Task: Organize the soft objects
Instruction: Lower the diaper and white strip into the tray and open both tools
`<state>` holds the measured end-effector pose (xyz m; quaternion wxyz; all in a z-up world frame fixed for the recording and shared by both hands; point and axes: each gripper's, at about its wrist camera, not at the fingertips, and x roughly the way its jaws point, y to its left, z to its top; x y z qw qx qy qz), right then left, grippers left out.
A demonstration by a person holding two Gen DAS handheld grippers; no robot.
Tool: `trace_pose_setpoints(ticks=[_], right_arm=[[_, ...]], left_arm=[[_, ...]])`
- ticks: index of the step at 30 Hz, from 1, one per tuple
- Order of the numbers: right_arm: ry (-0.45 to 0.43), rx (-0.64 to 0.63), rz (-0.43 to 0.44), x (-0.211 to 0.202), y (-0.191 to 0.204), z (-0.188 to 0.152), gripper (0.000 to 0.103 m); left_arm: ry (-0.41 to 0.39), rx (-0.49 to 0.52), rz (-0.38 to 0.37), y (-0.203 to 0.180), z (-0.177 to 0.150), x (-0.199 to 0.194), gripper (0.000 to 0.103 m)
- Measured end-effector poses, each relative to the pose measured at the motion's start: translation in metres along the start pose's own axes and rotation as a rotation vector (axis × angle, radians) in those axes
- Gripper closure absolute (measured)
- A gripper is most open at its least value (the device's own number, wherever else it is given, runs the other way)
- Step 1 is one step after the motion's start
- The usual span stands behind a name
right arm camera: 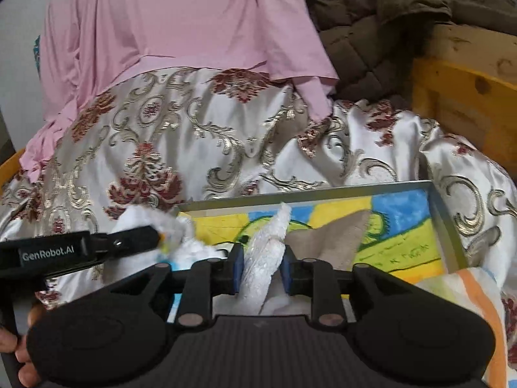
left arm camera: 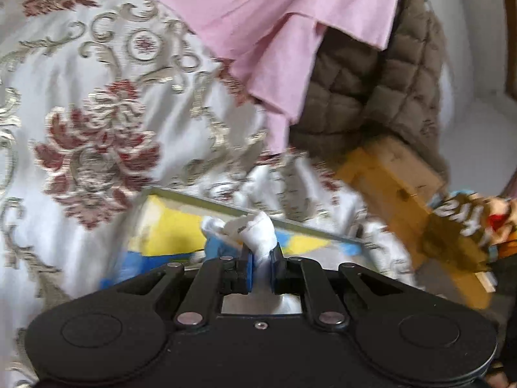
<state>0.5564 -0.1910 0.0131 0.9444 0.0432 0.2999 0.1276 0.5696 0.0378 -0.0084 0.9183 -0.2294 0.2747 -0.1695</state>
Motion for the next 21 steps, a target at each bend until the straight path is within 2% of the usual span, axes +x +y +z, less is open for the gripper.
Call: trace_pose_setpoints(ticks=[4, 7, 9, 10, 12, 17, 21], right_arm=[[-0.013, 0.013, -0.025, -0.001, -0.003, -0.004, 0.069], [-0.035, -0.028, -0.052, -0.007, 0.001, -0.008, 0.056], [-0.05, -0.055, -0.065, -0.013, 0.005, -0.011, 0.046], [-0.057, -0.071, -0.078, -0.016, 0.007, -0.012, 0.044], [-0.07, -0.105, -0.095, -0.022, 0.011, -0.014, 0.037], [-0.132, -0.132, -0.119, -0.051, 0.016, -0.019, 0.02], [-0.17, -0.122, -0.116, -0.077, 0.015, -0.021, 0.015]], left_arm=[[-0.003, 0.029, 0.089, 0.003, -0.002, 0.0, 0.09], [-0.007, 0.093, 0.135, -0.003, -0.004, -0.002, 0.087], [-0.015, 0.12, 0.168, -0.008, -0.006, -0.004, 0.08], [-0.017, 0.126, 0.181, -0.01, -0.008, -0.005, 0.078], [-0.014, 0.123, 0.212, -0.012, -0.01, -0.006, 0.064], [-0.029, 0.13, 0.263, -0.018, -0.02, -0.014, 0.047], [-0.068, 0.145, 0.279, -0.028, -0.028, -0.033, 0.035]])
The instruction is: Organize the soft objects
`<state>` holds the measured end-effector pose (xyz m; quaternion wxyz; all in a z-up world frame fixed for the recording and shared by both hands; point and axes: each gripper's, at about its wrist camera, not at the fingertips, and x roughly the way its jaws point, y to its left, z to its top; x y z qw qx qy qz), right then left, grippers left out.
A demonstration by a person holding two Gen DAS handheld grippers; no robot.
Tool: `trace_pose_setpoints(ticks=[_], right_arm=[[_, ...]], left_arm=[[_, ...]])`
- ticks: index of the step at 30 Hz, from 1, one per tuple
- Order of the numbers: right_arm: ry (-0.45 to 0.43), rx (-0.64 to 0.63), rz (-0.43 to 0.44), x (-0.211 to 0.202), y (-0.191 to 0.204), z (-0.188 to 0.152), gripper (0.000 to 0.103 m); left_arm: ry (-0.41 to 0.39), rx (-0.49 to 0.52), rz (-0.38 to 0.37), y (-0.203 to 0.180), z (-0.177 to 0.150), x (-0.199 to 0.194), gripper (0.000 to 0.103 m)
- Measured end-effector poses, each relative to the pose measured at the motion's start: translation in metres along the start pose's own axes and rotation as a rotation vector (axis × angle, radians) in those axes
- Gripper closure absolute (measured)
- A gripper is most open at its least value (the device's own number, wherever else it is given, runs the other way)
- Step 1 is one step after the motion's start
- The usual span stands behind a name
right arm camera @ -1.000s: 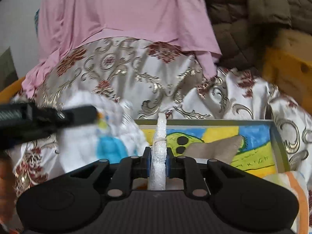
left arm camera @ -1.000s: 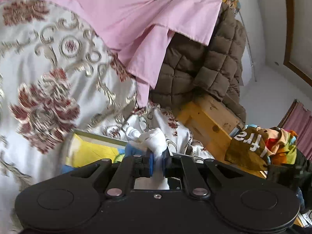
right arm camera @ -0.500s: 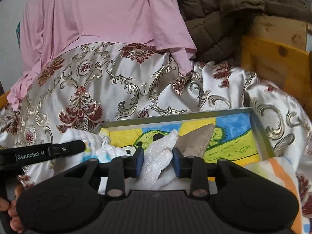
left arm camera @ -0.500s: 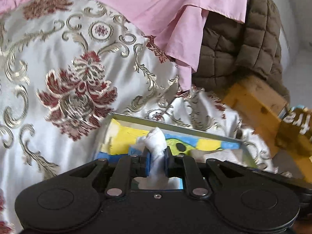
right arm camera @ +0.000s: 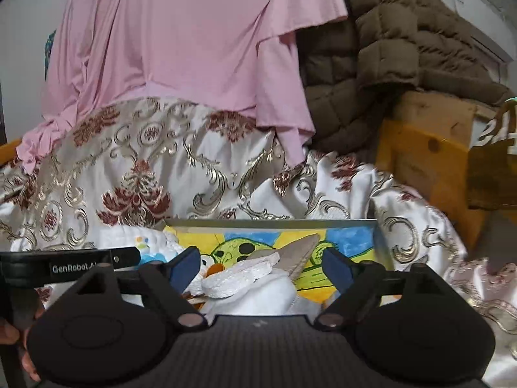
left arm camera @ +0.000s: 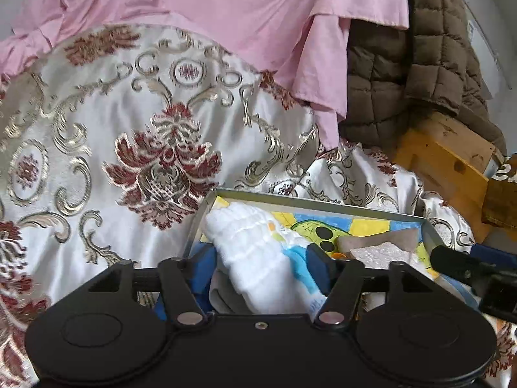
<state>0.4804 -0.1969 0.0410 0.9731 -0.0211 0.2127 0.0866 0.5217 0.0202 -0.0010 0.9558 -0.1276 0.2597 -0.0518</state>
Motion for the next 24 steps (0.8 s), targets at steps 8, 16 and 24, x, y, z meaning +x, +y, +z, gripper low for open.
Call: trace_pose_setpoints(ticks=[8, 16, 24], right_arm=[[-0.052, 0.042, 0.012, -0.06, -0.003, 0.002, 0.006], [-0.098, 0.072, 0.015, -0.131, 0.003, -0.007, 0.002], [-0.121, 0.089, 0.003, -0.195, 0.007, -0.028, 0.001]], left_arm=[[-0.099, 0.022, 0.006, -0.006, -0.005, -0.07, 0.018], [-0.182, 0.033, -0.001, -0.014, -0.019, -0.152, 0.006], [-0.243, 0.044, -0.02, -0.026, -0.04, -0.228, 0.002]])
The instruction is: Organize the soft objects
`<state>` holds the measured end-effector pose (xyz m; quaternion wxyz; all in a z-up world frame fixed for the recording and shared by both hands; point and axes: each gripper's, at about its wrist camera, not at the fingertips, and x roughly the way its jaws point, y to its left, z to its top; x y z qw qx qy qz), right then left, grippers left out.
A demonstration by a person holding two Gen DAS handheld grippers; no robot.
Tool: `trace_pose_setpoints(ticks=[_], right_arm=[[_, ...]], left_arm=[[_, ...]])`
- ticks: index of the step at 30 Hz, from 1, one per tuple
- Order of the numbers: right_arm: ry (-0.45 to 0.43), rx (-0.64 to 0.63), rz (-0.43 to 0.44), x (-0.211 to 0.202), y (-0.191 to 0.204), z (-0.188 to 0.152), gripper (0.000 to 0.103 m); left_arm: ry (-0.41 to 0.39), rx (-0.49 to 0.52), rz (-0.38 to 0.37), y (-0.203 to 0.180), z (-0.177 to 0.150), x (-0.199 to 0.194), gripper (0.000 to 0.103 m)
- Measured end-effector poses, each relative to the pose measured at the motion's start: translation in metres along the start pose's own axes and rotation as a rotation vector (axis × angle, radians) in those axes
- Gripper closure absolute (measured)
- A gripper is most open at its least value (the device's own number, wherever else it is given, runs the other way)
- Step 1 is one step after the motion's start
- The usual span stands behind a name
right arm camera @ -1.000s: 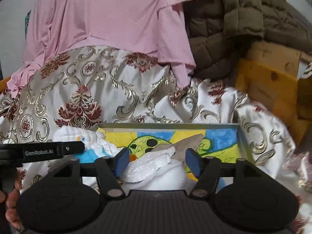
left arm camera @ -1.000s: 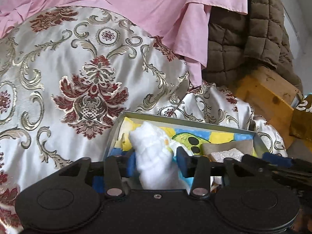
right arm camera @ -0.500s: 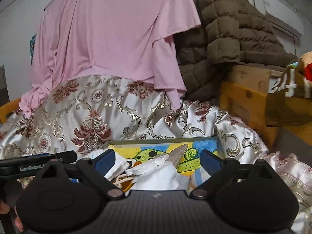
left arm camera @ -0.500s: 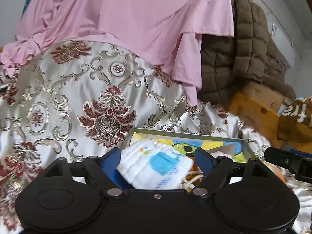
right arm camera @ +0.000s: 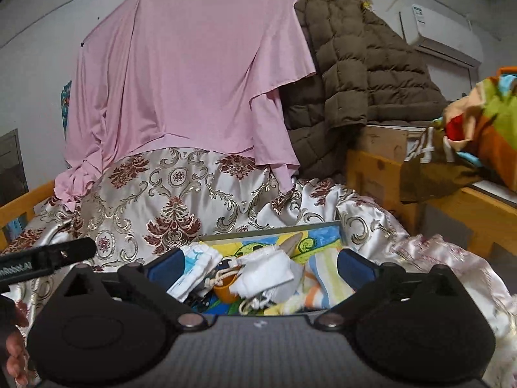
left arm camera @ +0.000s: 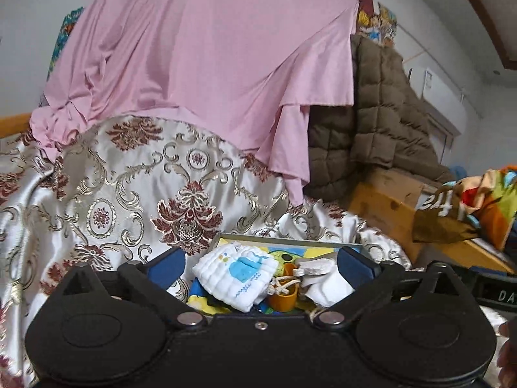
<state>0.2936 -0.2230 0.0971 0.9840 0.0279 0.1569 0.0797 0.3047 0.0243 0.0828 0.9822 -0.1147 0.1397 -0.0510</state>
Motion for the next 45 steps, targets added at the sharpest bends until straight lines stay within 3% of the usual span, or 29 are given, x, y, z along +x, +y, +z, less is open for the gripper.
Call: trace_pose_setpoints(ticks=[20, 31, 45], right_arm=[[-0.045, 0.004, -0.021, -0.145, 0.017, -0.043, 0.0], [-0.057, 0.042, -0.035, -0.178, 0.024, -0.069, 0.0], [-0.028, 0.047, -0.049, -0.199, 0.031, -0.102, 0.0]], left_arm=[[-0.044, 0.046, 0.025, -0.012, -0.041, -0.144, 0.001], [-0.044, 0.047, 0.068, 0.002, -0.065, -0.19, 0.001], [-0.016, 0.031, 0.094, 0.012, -0.089, -0.218, 0.001]])
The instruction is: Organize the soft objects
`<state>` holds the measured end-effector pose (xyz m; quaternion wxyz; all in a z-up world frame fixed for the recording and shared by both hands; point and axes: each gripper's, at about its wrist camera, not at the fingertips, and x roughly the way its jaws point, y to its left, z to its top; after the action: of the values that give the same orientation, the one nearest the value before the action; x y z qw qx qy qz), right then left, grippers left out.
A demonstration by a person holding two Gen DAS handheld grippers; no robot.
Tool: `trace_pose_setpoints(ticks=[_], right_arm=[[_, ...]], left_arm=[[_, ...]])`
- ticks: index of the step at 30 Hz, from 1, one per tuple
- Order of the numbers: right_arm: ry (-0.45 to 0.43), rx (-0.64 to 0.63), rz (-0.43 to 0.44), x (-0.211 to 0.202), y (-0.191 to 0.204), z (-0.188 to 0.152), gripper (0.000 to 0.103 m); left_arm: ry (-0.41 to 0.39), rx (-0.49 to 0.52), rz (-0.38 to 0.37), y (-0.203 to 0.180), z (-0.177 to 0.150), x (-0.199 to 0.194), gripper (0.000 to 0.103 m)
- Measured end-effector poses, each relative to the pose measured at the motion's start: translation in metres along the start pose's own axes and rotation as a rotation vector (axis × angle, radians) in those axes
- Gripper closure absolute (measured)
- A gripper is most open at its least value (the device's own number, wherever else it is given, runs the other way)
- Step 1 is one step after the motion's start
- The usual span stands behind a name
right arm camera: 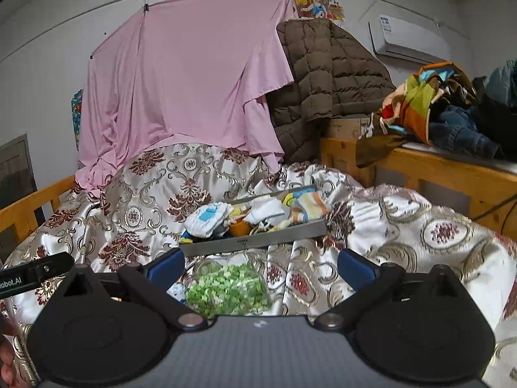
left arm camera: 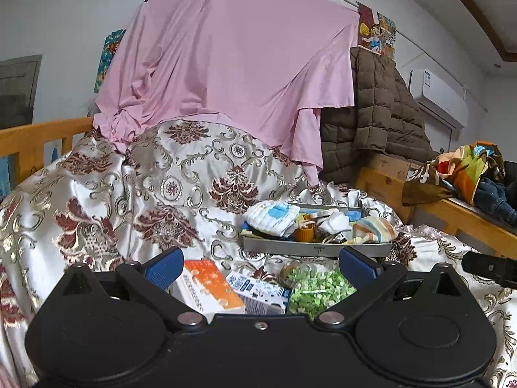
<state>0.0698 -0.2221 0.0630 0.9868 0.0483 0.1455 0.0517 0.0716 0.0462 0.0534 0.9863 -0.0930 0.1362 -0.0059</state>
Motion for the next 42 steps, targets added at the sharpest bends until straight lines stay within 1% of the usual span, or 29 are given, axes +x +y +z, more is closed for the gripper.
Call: trace_pose_setpoints(ticks=[9, 16, 27, 32, 36, 42], right_arm=[[0.026, 0.02, -0.009, -0.004, 0.007, -0.024, 0.0], [0.032, 0.054, -0.018, -0.007, 0.006, -0.039, 0.0], [0.019, 0.051, -0.033, -0.013, 0.006, -0.046, 0.0], [0.015, 0.048, -0.031, -0.017, 0.008, -0.048, 0.0], [0.022, 0.036, -0.025, -0.017, 0.014, -0.051, 0.0], [0.036, 0.011, -0.019, -0.016, 0.025, -0.06, 0.0]], left_arm=[[0.011, -0.001, 0.028, 0.007, -0.014, -0.012, 0.001], [0.002, 0.025, 0.048, 0.007, -0.024, -0.015, 0.001], [0.018, 0.052, 0.074, 0.006, -0.037, -0.017, 0.001], [0.025, 0.064, 0.097, 0.005, -0.04, -0.02, 0.001], [0.03, 0.071, 0.119, 0.003, -0.042, -0.022, 0.001], [0.047, 0.093, 0.131, 0.001, -0.048, -0.023, 0.001]])
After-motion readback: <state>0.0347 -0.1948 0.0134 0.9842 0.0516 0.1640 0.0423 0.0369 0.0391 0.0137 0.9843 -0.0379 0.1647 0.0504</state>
